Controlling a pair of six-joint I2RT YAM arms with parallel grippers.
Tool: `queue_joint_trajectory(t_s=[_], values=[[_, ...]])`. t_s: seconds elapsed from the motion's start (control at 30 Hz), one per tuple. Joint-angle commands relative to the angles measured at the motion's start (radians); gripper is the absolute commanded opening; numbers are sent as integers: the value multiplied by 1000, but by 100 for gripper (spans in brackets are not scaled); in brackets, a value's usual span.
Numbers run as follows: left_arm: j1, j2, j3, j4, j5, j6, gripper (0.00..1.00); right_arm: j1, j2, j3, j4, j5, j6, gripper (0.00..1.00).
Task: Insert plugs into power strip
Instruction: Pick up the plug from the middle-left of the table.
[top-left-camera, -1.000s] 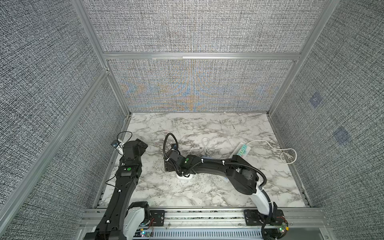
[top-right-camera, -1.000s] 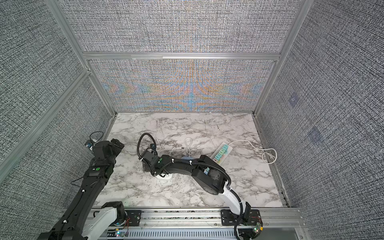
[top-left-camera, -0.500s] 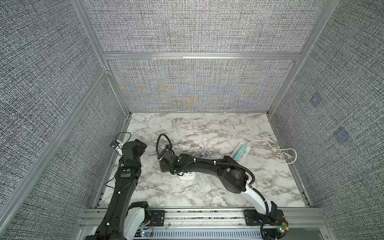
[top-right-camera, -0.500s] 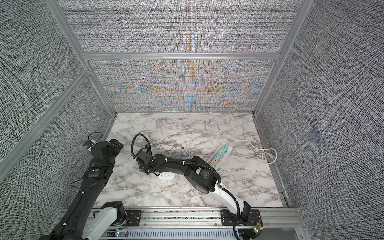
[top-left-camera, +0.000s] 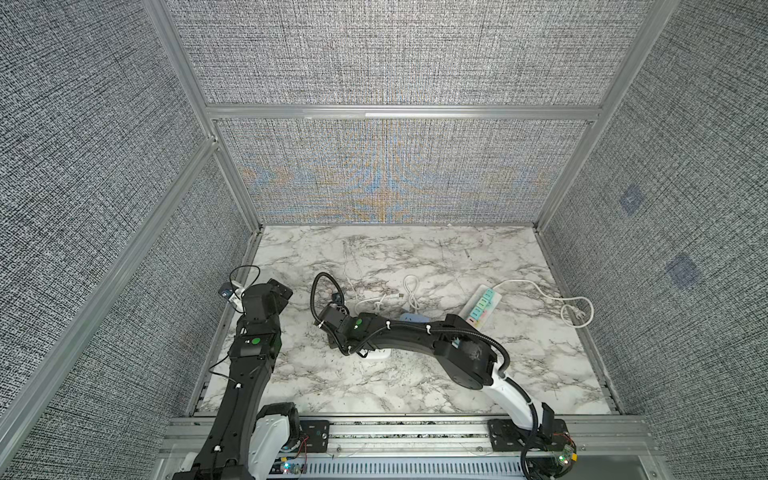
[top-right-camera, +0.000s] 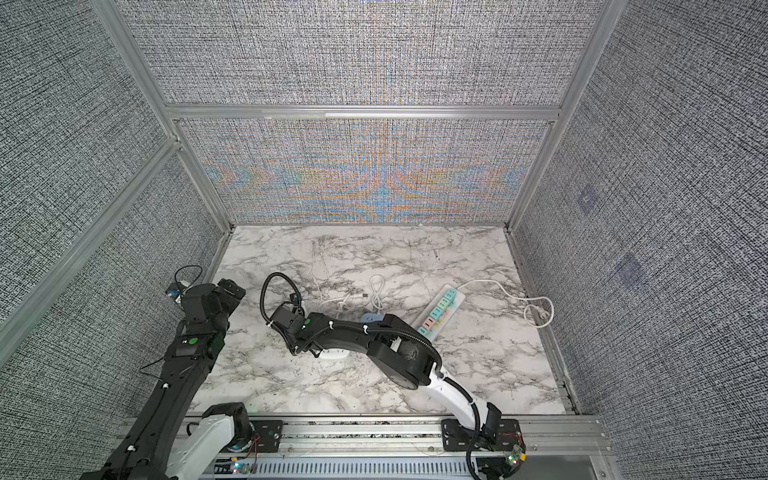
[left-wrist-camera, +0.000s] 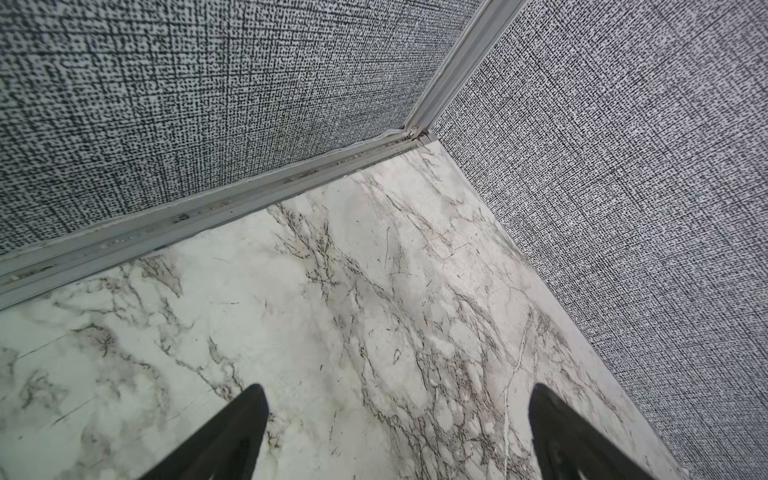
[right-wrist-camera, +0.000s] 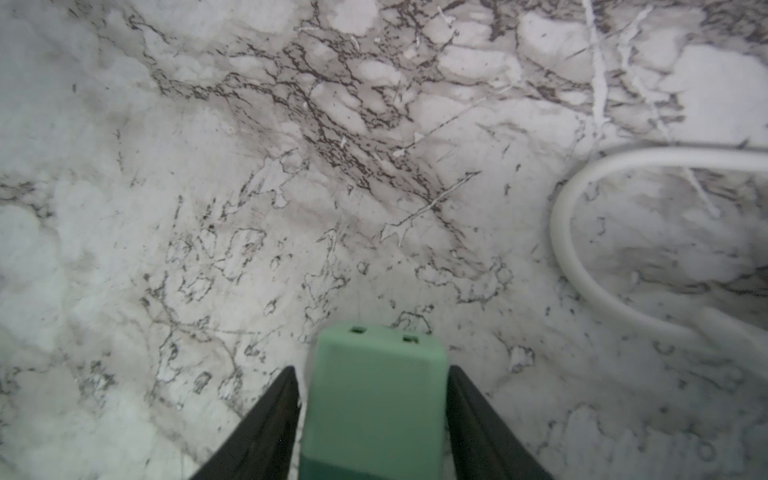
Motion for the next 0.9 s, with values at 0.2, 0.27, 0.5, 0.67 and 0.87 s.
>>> queue_joint_trajectory(t_s=[0.2,0.27,0.5,0.67,0.87], values=[[4,-7,-12,38,43,11,99,10,-9,-33,-49,-40,6,39],[4,-14,-13,45,59,19,99,11,-55,-76,-3,-36,-8,38],[4,-100,-46,103,129,67,99,12,-313,-297,210,-6,-107,34],[4,-162,-72,151,200,102,99,12,-515,-497,336,61,-182,29],[3,-193,-130,319,429,158,99,12,-760,-816,588,166,-315,26]])
